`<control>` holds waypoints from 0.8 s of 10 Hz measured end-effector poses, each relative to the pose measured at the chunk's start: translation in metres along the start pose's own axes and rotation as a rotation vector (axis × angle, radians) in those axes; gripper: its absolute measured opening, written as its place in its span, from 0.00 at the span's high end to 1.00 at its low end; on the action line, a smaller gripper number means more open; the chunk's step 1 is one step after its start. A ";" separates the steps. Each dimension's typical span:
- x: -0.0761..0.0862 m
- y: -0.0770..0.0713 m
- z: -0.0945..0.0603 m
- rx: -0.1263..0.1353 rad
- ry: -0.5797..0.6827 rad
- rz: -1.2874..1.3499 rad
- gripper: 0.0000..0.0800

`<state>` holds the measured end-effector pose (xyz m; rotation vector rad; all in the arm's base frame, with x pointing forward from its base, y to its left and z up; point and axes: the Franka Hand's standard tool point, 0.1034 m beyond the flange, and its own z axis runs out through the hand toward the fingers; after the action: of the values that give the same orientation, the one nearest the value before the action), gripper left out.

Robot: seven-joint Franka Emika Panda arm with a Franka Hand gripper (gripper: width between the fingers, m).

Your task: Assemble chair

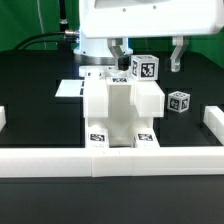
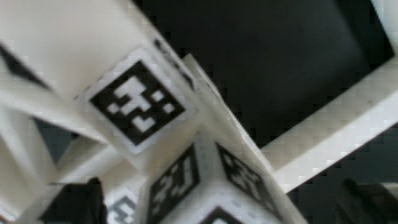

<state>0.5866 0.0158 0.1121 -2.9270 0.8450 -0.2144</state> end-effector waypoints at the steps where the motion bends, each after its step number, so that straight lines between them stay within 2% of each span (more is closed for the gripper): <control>1: 0.001 0.001 0.000 -0.005 0.001 -0.103 0.19; 2: 0.001 0.002 0.000 -0.007 0.001 -0.167 0.19; 5: 0.002 0.003 -0.001 -0.032 0.004 -0.428 0.19; 8: 0.002 0.005 0.000 -0.041 0.000 -0.575 0.19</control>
Offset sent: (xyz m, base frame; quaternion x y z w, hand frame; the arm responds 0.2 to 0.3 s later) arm 0.0038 0.0032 0.0044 -0.0066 -0.0125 -0.1773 0.9841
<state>0.5860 0.0105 0.1116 -3.1275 -0.0164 -0.2329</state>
